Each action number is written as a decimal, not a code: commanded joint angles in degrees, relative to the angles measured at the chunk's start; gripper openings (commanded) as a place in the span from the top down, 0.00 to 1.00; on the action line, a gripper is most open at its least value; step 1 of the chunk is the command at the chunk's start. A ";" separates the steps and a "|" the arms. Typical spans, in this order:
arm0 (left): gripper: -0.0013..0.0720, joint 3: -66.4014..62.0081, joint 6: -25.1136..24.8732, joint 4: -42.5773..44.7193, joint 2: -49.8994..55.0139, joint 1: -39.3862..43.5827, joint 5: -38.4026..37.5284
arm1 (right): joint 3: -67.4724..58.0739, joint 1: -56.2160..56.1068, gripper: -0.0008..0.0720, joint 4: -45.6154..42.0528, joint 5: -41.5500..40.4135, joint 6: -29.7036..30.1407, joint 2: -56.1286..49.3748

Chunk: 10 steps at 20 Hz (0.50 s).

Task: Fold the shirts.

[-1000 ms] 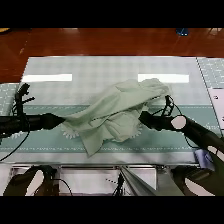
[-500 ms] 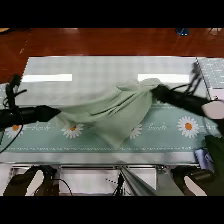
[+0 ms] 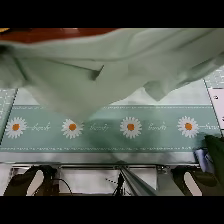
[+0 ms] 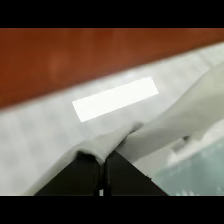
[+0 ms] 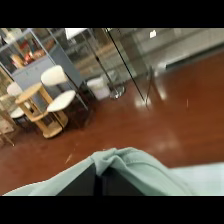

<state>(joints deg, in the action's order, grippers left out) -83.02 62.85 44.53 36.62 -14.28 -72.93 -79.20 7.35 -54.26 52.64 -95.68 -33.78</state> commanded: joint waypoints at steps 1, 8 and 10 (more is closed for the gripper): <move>0.95 -17.14 3.91 3.41 -0.39 -0.04 0.20 | -11.37 1.88 0.95 -0.37 7.04 -1.16 0.68; 0.95 -31.80 14.64 15.78 -2.67 -0.04 -15.76 | -26.14 1.86 0.95 -5.09 20.35 -6.32 0.61; 0.95 -32.26 16.26 17.05 -2.89 -0.04 -21.86 | -28.06 1.86 0.95 -10.91 27.12 -6.38 0.61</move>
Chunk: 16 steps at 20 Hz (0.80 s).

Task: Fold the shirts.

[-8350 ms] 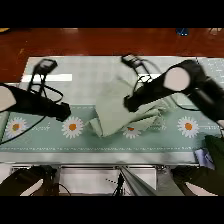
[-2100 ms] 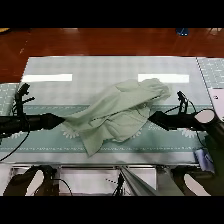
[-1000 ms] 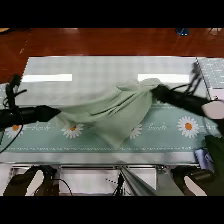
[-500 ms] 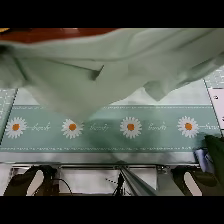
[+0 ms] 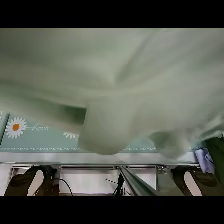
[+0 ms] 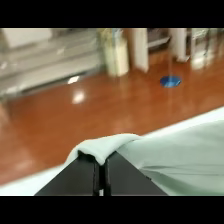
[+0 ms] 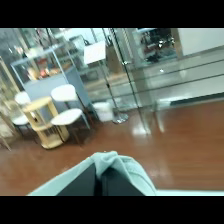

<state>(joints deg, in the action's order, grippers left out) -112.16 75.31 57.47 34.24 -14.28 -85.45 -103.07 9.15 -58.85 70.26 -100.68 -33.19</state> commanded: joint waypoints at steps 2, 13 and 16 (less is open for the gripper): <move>0.95 -2.19 4.09 5.99 -0.17 -0.11 -15.26 | -4.20 0.07 0.95 -12.83 18.43 -1.01 -0.68; 0.95 35.54 2.21 7.13 9.81 0.02 -3.78 | -3.85 0.02 0.95 -8.76 29.68 9.31 -37.97; 0.95 40.44 0.24 2.73 18.53 0.07 3.98 | -3.85 0.02 0.95 -7.87 19.08 9.86 -47.56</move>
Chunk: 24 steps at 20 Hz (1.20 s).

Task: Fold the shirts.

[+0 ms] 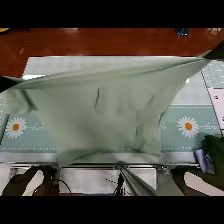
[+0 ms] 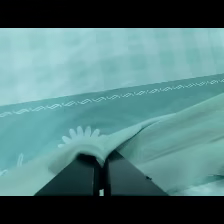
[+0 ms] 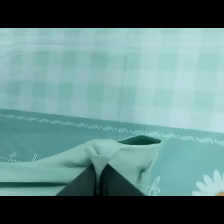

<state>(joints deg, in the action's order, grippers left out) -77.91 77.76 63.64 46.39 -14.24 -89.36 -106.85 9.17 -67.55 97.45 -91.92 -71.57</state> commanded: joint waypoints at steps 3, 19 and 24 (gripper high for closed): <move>0.94 5.14 -5.14 -9.18 15.80 2.56 14.58 | -0.04 0.00 0.95 1.77 -18.80 1.14 -16.11; 0.38 3.67 -0.98 -8.83 39.95 14.10 27.98 | -0.33 0.02 0.69 -7.13 -21.62 11.21 -34.07; 0.29 -5.88 3.58 -0.76 39.52 8.00 8.61 | -0.63 4.31 0.32 -11.41 -15.39 13.77 -25.22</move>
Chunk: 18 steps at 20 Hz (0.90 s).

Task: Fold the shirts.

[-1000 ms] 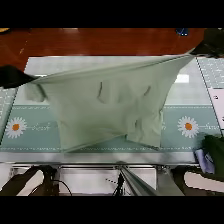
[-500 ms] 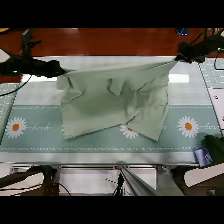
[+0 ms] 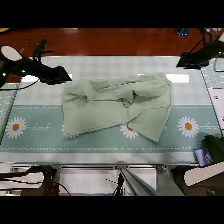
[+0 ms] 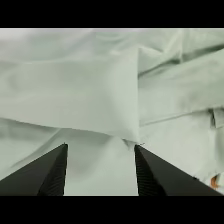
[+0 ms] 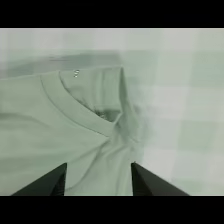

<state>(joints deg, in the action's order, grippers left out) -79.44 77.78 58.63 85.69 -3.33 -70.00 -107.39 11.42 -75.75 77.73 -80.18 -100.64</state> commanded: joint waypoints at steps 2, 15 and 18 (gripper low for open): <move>0.29 -5.20 5.79 3.98 -0.37 -5.57 -17.00 | -0.09 4.35 0.32 -9.84 10.82 1.95 6.51; 0.22 35.17 -2.78 3.72 -16.22 -12.70 -15.41 | 23.34 16.37 0.31 1.51 10.56 5.11 15.93; 0.22 40.48 -2.82 2.84 -16.35 -15.89 -13.94 | 24.61 16.37 0.31 2.64 7.41 5.77 15.91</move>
<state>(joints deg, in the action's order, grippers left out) -44.58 75.79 62.17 70.13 -16.43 -85.52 -84.93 27.53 -74.91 88.12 -75.13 -84.97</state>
